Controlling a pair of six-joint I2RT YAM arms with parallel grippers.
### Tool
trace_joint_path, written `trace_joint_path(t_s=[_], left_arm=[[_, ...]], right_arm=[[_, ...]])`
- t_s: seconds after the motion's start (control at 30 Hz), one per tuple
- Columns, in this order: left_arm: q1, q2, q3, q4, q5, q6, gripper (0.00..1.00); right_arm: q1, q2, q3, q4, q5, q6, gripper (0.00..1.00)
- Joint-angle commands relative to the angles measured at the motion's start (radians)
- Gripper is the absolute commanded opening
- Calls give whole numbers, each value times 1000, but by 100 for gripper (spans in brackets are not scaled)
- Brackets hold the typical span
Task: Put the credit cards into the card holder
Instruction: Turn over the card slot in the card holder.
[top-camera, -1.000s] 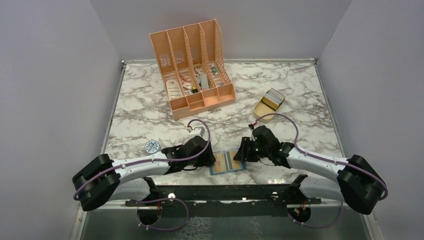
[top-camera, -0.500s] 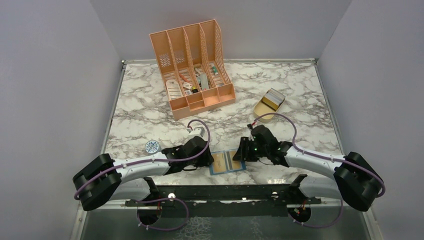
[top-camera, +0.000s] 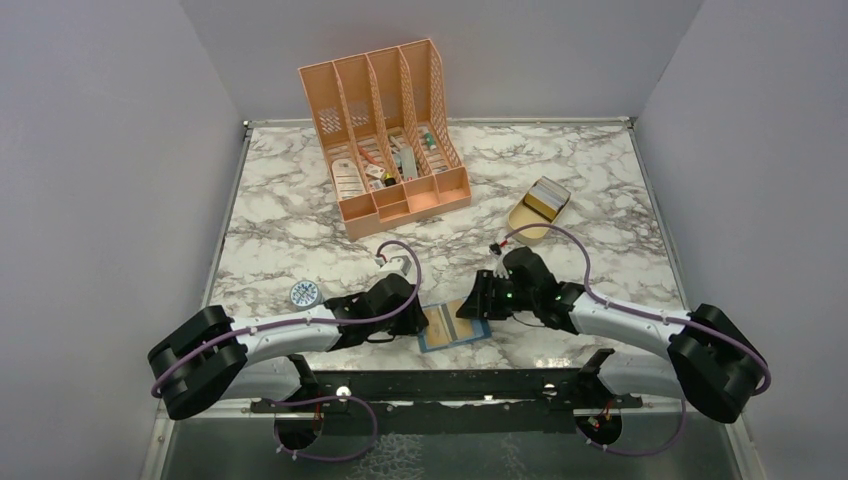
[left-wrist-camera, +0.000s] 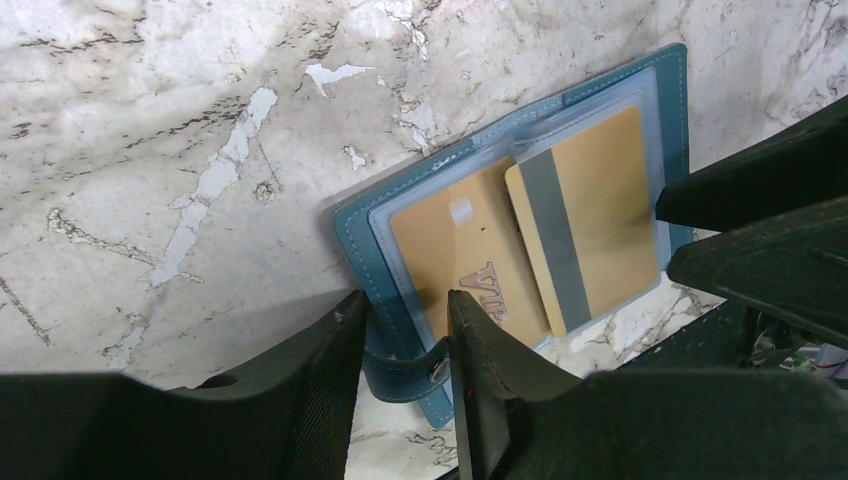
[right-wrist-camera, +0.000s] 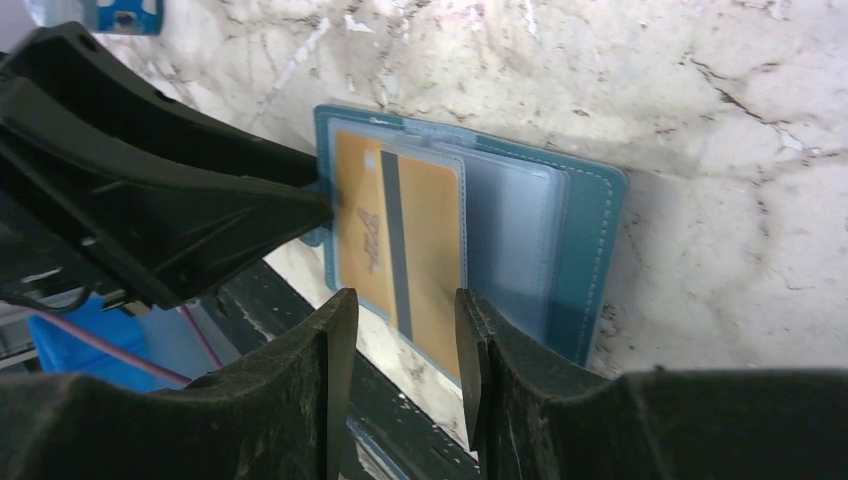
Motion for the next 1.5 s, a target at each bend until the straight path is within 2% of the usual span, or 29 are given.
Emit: trace_joint_path(t_s=[0.0, 0.17, 0.3, 0.6, 0.73, 0.9, 1.2, 1.27, 1.37, 1.47], left_arm=[[3, -4, 8, 7, 18, 0, 39], [3, -23, 52, -31, 25, 0, 46], [3, -35, 75, -33, 51, -14, 47], [3, -47, 112, -31, 69, -29, 36], [3, -44, 118, -51, 45, -29, 35], [2, -40, 130, -104, 9, -31, 51], [3, -83, 155, -129, -10, -31, 58], [3, -96, 147, -94, -1, -30, 52], [3, -95, 101, 1, 31, -45, 29], [3, -42, 86, 48, 63, -53, 12]], right_arm=[[8, -25, 2, 81, -49, 28, 42], [7, -33, -14, 105, -58, 43, 42], [8, -42, -27, 123, -69, 50, 41], [8, -65, -36, 125, -66, 54, 41], [8, -64, -35, 131, -72, 53, 41], [7, -66, -33, 123, -68, 51, 41], [8, -56, -24, 121, -71, 44, 41], [8, -52, -22, 120, -73, 42, 41], [8, -51, -22, 124, -74, 44, 41], [7, -49, -22, 127, -74, 44, 41]])
